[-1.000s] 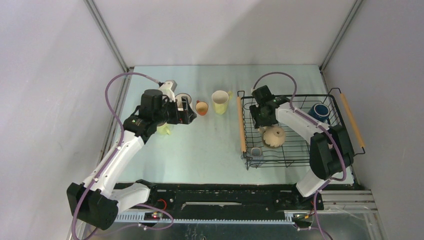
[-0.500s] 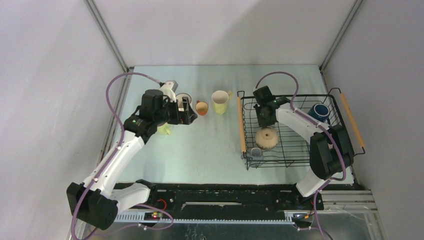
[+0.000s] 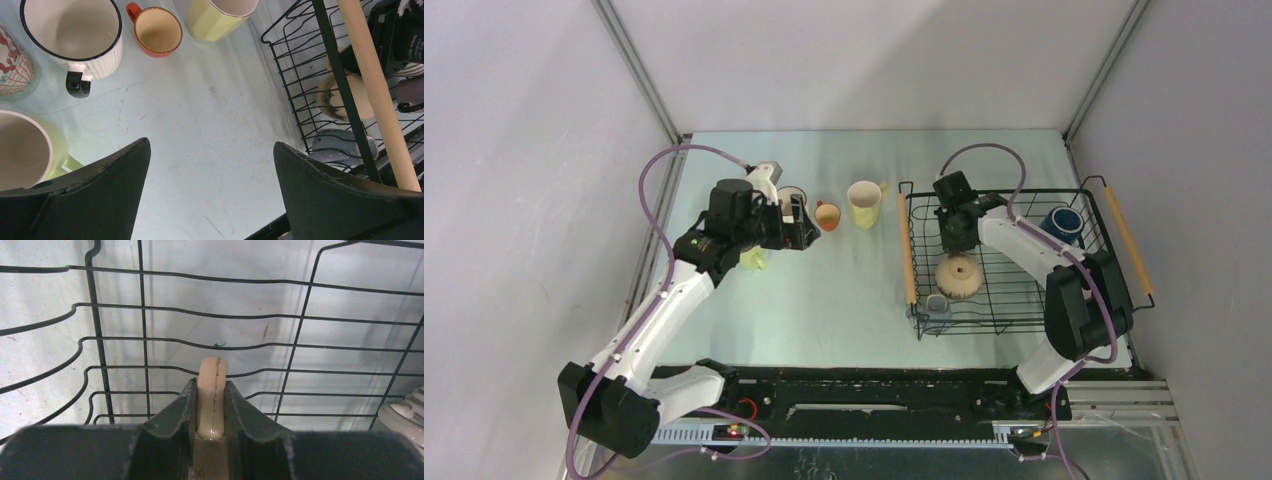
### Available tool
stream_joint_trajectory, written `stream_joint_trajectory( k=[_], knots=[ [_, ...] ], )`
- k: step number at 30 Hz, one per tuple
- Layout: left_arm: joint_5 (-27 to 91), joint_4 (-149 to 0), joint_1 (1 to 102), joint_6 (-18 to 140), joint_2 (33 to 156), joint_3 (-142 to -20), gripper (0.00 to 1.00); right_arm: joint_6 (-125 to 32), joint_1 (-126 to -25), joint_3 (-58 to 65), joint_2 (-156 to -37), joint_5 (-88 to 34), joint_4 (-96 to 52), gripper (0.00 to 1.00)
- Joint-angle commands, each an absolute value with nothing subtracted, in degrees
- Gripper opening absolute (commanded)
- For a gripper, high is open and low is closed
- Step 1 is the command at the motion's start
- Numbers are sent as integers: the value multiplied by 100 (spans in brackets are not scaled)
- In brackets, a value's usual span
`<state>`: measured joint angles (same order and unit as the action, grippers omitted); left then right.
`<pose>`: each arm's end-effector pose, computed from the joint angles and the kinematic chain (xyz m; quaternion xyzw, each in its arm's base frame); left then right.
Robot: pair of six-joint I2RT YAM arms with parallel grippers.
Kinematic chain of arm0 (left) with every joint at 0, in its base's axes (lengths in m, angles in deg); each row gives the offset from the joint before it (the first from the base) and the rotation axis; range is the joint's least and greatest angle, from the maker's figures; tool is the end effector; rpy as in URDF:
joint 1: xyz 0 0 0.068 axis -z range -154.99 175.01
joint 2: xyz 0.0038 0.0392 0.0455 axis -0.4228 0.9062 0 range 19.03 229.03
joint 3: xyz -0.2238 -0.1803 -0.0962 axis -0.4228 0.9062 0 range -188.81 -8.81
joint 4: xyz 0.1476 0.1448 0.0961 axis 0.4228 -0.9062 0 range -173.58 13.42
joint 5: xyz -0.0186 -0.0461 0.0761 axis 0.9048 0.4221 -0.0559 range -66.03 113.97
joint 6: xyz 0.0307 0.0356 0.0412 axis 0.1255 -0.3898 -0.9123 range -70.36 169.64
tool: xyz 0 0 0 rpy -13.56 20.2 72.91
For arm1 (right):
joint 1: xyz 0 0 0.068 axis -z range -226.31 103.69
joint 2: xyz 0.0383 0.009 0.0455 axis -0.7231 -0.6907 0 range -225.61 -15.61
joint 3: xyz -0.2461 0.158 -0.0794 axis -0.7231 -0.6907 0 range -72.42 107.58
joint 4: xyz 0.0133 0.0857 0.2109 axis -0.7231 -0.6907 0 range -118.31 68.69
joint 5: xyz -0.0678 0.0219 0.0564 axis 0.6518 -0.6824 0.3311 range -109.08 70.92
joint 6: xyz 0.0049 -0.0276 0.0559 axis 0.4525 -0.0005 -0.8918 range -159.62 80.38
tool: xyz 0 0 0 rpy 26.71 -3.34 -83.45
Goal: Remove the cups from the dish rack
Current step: Unload the cup from the dish rack.
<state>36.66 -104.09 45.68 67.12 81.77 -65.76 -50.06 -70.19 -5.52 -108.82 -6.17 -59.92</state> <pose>0.1829 -0.0802 0.3484 0.0768 0.8729 -0.2461 0.4143 0.2798 0.1123 0.2602 -0.0893 0.9662 -0.0412 0.2384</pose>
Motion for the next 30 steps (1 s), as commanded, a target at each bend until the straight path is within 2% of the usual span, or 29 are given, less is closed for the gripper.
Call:
stream_joint_trajectory(
  k=[1,17,30],
  knots=[
    [3758,-10277,4621,6597,8175,-6494,100,-5239,-6875,-573,-10348,-743,-6210,0],
    [4248,-10161,4747,6948,8189,-6632,100,-5263,-6382,-252,-9139,-1032,-6376,0],
    [4807,-9839,4936,7182,8033,-6942,100,-5270,-6339,1030,-8650,-1429,-7157,0]
  ],
)
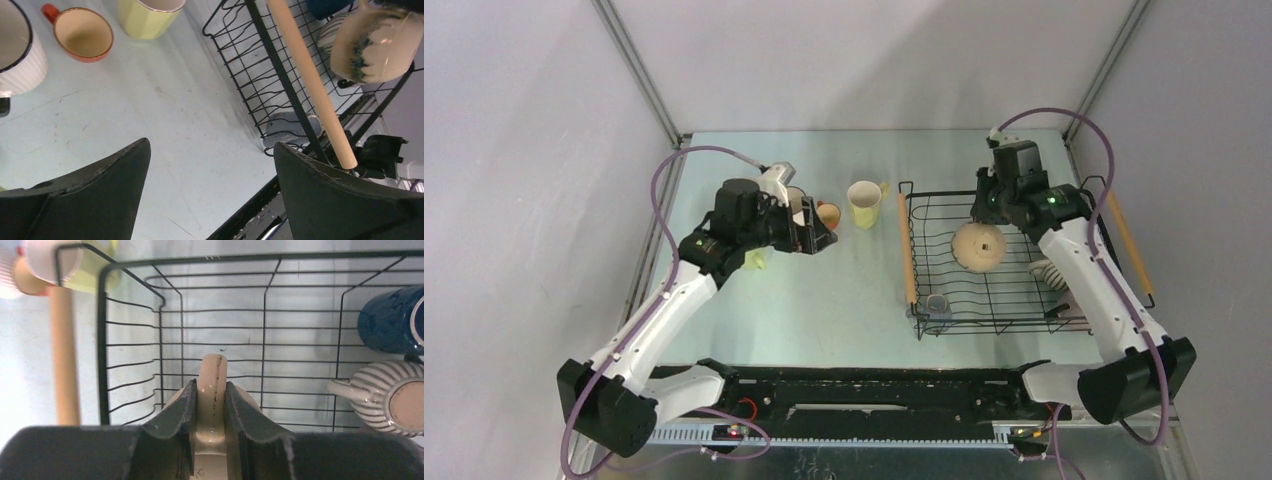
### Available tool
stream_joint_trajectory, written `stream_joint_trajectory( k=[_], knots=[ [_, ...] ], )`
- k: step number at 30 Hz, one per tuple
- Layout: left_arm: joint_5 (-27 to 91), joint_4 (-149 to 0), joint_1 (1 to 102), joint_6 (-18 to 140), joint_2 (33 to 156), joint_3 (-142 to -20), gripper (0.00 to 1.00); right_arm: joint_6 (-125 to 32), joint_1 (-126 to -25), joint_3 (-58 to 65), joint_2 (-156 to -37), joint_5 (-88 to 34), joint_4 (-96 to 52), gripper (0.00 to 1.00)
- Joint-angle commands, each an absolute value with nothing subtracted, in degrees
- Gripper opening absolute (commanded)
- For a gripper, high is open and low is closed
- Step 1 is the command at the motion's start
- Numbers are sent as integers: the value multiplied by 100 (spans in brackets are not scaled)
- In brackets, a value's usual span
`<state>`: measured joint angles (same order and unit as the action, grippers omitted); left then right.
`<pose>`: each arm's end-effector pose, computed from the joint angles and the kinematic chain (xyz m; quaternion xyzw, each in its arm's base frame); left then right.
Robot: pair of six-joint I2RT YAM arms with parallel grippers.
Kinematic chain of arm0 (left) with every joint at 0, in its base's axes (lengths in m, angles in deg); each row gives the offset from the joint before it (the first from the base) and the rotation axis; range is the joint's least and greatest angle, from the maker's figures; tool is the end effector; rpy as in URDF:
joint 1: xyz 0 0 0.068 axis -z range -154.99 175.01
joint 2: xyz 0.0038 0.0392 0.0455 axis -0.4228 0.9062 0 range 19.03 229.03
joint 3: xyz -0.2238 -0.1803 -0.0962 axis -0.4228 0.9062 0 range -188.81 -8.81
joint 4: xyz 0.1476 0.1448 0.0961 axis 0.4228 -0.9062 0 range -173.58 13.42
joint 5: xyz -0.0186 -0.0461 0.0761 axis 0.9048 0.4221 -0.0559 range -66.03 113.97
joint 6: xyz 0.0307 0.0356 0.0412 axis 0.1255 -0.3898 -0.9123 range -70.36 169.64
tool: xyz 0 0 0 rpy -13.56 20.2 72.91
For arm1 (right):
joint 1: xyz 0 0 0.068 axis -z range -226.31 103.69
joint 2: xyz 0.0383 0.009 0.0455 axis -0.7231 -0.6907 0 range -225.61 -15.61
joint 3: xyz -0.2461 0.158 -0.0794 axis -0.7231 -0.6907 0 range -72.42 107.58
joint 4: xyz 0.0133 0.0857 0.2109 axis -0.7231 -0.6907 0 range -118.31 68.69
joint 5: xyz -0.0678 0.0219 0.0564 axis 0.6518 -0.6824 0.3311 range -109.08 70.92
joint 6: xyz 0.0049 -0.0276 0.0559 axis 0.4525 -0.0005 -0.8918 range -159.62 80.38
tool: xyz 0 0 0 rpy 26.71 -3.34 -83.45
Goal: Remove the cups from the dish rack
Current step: Unload the cup from the dish rack, then place the cup at the center of the board.
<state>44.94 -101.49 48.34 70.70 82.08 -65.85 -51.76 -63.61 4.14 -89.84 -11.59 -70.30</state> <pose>0.1787 -0.0956 0.3536 0.1066 0.8535 -0.3297 0.3891 0.2207 0.0623 0.3778 -0.0177 0.9275 0.0349 0.3717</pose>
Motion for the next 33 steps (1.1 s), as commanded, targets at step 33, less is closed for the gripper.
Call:
stream_joint_trajectory(
  k=[33],
  knots=[
    [6736,-5654,5542,10667,8516,-6530,100,-6612,-6807,2272,-9049,-5579,-5680,0]
  ],
)
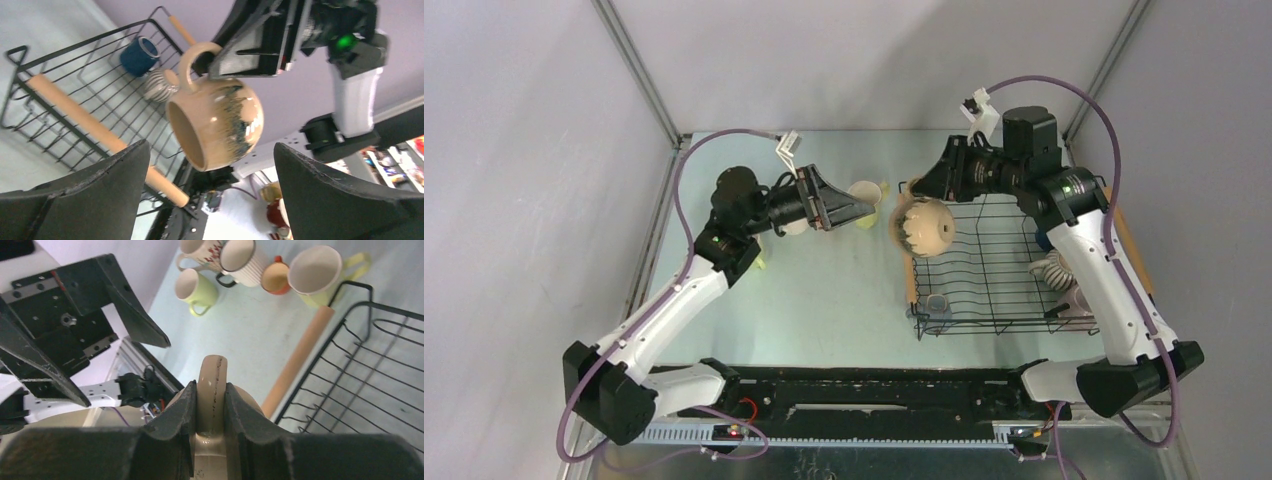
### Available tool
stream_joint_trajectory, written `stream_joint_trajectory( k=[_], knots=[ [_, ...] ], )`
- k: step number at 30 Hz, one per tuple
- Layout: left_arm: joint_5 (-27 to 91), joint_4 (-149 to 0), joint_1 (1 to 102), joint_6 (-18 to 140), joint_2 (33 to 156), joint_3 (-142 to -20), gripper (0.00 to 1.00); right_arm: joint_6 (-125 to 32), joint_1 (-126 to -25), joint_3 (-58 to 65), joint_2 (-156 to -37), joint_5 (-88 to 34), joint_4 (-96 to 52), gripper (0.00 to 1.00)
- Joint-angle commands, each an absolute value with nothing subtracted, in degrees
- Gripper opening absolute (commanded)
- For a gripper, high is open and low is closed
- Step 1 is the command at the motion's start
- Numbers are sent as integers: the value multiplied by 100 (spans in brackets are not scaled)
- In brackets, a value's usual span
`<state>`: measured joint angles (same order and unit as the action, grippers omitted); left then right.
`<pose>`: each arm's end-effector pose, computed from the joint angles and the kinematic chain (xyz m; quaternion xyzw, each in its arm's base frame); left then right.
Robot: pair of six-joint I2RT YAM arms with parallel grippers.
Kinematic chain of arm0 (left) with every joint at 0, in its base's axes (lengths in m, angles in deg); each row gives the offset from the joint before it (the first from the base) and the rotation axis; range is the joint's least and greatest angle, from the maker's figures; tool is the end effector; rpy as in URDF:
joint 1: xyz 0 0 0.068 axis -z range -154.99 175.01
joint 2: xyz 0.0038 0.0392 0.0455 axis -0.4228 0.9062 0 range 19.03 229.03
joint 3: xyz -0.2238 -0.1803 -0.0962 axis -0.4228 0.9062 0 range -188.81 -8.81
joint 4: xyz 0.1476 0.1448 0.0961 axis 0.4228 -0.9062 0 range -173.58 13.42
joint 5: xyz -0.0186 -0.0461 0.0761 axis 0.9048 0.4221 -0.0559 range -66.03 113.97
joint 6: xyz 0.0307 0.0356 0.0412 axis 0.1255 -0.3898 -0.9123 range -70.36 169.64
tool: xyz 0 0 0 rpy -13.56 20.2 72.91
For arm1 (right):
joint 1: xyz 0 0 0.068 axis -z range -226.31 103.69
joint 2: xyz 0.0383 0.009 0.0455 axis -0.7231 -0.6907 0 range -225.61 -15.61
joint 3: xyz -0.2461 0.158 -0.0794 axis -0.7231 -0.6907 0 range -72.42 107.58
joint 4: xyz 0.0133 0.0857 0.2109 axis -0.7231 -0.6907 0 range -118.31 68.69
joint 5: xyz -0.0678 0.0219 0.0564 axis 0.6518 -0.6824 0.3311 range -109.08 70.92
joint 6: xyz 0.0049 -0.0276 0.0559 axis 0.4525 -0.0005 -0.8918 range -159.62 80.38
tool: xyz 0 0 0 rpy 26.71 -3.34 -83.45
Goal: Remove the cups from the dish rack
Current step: Place the cup at the center of the board.
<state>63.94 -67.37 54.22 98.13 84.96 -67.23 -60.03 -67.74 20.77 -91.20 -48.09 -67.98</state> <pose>0.1815 -0.1365 0.4185 0.1321 0.6864 -0.6084 0.3759 0.2043 0.1050 0.4635 -0.1344 0.8333 0.3769 0.3814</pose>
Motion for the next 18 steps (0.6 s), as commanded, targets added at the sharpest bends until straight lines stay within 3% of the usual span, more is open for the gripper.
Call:
stream_joint_trajectory(
  k=[1,18],
  knots=[
    [6746,-5594,5562,10799,8525,-6518,100,-6679,-6811,2242,-9057,-5636,-5565,0],
    [7129,-4433,5840,11950,8618,-6361,95,-7521,-6765,1802,-9250,-6504,-4030,0]
  ],
)
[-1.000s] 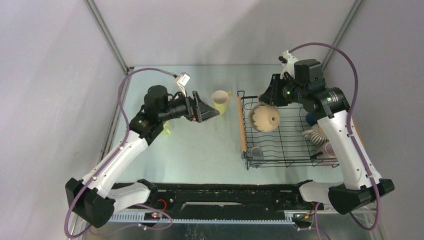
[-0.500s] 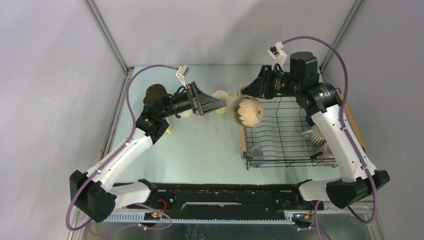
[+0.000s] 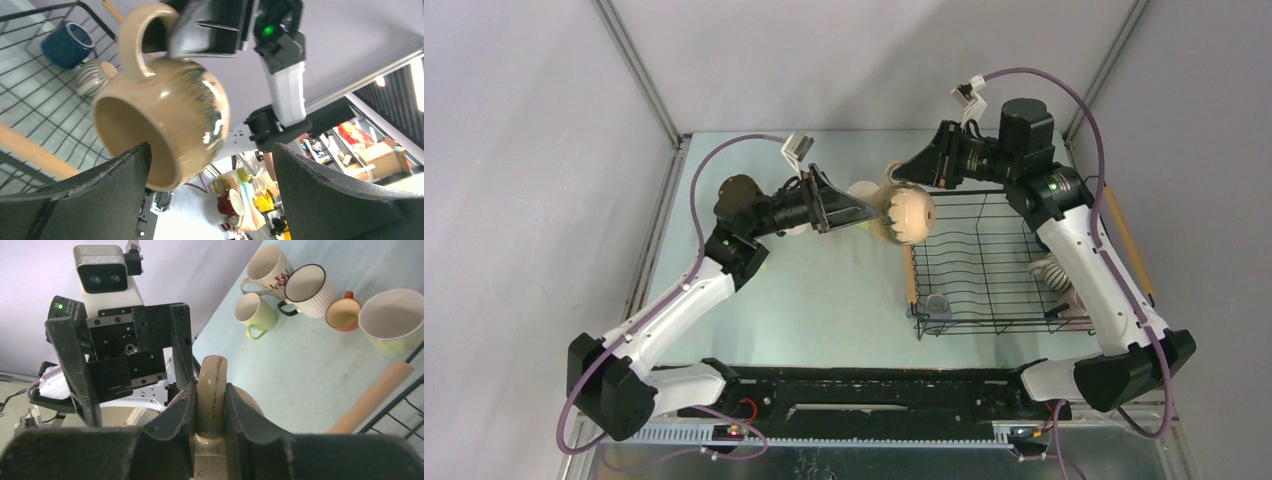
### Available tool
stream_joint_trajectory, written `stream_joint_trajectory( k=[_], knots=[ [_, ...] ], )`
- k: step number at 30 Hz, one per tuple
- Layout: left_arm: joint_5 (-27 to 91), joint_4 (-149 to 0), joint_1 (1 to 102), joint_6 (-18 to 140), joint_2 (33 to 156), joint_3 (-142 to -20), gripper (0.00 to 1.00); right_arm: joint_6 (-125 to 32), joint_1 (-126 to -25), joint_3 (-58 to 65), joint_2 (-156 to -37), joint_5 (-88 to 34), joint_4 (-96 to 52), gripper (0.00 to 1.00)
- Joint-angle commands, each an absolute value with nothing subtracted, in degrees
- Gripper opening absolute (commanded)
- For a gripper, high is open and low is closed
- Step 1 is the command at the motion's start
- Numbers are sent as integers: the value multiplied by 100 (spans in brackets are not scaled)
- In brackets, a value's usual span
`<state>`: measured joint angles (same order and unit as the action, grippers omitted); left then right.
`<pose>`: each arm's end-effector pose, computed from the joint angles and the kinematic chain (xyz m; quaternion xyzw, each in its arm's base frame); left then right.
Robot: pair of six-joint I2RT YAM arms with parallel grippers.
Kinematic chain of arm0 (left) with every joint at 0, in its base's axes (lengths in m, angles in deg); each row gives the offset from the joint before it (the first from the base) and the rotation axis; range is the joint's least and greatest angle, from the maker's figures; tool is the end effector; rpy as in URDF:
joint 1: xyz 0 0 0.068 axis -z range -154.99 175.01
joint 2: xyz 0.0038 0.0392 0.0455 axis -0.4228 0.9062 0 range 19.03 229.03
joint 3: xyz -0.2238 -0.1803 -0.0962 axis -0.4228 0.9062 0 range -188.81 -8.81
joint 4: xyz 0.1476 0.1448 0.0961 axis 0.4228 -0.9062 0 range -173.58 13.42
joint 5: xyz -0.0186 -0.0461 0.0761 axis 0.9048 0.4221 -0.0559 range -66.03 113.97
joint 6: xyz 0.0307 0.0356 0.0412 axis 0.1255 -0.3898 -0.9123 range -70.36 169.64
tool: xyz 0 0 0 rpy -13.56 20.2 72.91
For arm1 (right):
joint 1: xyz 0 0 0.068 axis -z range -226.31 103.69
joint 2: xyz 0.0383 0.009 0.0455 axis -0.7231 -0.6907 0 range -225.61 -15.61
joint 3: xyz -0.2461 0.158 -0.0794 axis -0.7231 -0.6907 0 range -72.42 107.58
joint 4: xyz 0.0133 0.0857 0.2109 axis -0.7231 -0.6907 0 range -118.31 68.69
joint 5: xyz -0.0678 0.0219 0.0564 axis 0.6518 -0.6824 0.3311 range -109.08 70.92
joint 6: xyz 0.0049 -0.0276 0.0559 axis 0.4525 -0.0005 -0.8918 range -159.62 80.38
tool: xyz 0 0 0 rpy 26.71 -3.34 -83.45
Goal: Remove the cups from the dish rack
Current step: Place the cup at the center of the board.
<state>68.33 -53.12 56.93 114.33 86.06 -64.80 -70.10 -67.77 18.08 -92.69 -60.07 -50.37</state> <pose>0.1749 -0.1482 0.4274 0.1186 0.6395 -0.6963 0.3035 0.2204 0.1202 0.4783 -0.1523 0.7607 0.4986 0.3867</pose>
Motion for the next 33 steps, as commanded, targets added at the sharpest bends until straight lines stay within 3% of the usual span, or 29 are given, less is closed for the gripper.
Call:
stream_joint_trajectory(
  k=[1,9,17,20,27,33],
  knots=[
    [7172,-4284,5875,12053,8629,-6365,95,-7591,-6755,1747,-9251,-6564,-3910,0],
    [7264,-2798,6166,13171,8842,-6305,81,-8430,-6621,1191,-9237,-7158,-2596,0],
    [7154,-1400,6319,14155,9209,-6286,58,-8735,-6592,885,-9078,-7244,-2184,0],
    [7100,-1289,6370,14236,9299,-6286,45,-8707,-6591,832,-9020,-7224,-2218,0],
    [7015,-1384,6412,14167,9374,-6256,1,-8462,-6608,730,-8855,-6998,-2537,0],
    [6934,-2156,6407,13580,9237,-6226,0,-8212,-6659,715,-8753,-6735,-2956,0]
  ],
)
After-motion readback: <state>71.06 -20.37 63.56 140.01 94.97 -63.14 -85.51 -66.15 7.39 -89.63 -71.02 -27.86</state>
